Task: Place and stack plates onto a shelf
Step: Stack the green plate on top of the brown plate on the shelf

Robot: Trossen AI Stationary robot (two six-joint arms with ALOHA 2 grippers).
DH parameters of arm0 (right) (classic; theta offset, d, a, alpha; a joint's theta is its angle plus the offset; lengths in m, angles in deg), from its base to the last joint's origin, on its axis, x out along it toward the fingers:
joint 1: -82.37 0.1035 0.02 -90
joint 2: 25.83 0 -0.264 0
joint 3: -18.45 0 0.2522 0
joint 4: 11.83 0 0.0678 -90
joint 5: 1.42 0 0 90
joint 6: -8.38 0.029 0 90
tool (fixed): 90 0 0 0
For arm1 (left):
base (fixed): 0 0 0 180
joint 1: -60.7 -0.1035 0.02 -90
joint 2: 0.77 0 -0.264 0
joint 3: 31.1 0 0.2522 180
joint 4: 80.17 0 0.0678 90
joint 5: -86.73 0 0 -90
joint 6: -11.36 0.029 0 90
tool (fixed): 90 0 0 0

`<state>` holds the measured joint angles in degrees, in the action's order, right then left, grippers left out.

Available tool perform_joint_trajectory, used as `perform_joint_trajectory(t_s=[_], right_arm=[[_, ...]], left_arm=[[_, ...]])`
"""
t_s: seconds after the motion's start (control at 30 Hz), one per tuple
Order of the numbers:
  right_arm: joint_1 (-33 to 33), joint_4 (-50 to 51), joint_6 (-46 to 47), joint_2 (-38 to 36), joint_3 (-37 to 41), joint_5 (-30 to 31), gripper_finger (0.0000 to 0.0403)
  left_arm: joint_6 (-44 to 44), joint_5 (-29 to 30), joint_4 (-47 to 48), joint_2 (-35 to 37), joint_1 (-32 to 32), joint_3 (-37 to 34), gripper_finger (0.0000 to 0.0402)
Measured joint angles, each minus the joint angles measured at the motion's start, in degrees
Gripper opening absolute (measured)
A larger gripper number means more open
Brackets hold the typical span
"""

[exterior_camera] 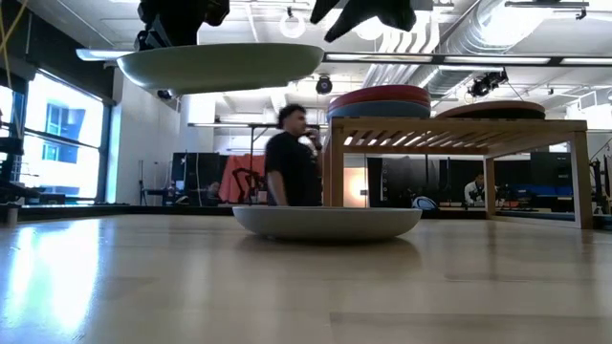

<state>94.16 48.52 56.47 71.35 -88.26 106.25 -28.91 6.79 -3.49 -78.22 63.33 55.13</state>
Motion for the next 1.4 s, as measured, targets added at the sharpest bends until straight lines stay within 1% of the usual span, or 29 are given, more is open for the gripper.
perform_joint_trajectory(t_s=[0.17, 0.4, 0.5, 0.87, 0.97, 1.13, 1.17, 1.3, 1.4], right_arm=[[0.0, 0.5, 0.7, 1.6, 0.0, -1.0, 0.0114], [0.0, 2.8, 3.1, 2.5, 0.0, 0.1, 0.0114], [0.0, 2.3, 3.5, 2.9, 0.0, 0.3, 0.0114], [-0.2, 2.3, 4.2, 3.6, 0.0, -0.2, 0.0111], [-0.2, 2.5, 5.6, 3.6, 0.0, -0.3, 0.0090], [-0.2, 3.0, 5.9, 3.6, 0.0, -0.8, 0.0018], [-0.3, 3.2, 6.0, 3.6, 0.0, -0.8, 0.0011], [-0.3, 3.7, 8.0, 3.6, 0.0, -0.8, 0.0014], [-0.7, 4.4, 8.2, 3.6, 0.0, -1.0, 0.0004]], left_arm=[[-0.2, 0.0, -0.1, 0.0, 0.0, 0.0, 0.0001], [-0.1, 0.0, -0.2, 0.0, 0.0, 0.0, 0.0001], [-0.1, 0.4, -0.4, 0.0, 0.1, 0.0, 0.0001], [0.5, 0.9, -4.4, 0.0, 0.0, 0.0, 0.0001], [0.5, 1.1, -4.6, 0.0, 0.0, 0.0, 0.0001], [0.4, 0.9, -4.5, 0.0, 0.0, 0.0, 0.0004], [0.4, 0.8, -4.5, 0.0, 0.1, 0.0, 0.0005], [0.5, 0.8, -4.8, 0.0, 0.0, 0.0, 0.0012], [0.4, 0.6, -4.8, 0.0, 0.1, 0.0, 0.0015]])
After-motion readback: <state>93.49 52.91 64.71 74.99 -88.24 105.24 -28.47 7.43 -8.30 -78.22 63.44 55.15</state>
